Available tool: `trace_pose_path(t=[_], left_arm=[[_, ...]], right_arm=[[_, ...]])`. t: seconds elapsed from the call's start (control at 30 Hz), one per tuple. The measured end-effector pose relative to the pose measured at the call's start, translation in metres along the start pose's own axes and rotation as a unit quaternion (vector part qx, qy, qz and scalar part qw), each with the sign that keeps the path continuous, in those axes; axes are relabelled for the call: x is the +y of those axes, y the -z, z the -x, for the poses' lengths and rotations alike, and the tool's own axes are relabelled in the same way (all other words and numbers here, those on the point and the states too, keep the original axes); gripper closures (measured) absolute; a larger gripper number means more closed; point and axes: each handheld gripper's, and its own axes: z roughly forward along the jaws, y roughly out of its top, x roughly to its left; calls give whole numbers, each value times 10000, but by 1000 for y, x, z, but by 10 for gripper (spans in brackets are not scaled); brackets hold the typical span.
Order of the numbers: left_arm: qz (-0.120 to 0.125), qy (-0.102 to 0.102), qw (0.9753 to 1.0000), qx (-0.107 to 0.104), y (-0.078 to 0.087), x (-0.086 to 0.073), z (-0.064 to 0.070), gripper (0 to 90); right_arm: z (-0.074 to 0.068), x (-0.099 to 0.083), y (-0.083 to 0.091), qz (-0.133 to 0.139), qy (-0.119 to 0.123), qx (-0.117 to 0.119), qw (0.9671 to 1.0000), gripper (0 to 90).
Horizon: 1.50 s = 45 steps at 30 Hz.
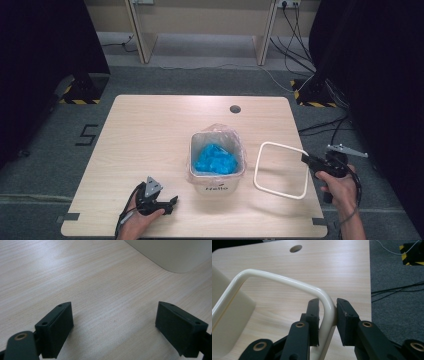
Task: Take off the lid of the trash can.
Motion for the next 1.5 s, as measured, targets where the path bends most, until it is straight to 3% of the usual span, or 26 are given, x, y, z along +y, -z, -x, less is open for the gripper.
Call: trace_pose_path(t=[0.47,0.9,1.03,1.23,1.5], left_arm=[[-1,1,10000,0,0,0,0,136],[0,1,10000,2,0,0,0,135],[-1,1,10000,2,0,0,0,135],[-7,-3,10000,2,0,0,0,136],[-7,-3,10000,3,0,0,0,136]], right_arm=[[2,-28,-36,-398,11,-194,9990,731],[3,-31,-53,-552,113,-372,9977,734],[1,-30,-59,-582,365,-521,9963,740],[0,-28,-69,-658,528,-605,9946,741],[-1,-31,-76,-748,545,-647,9936,741]])
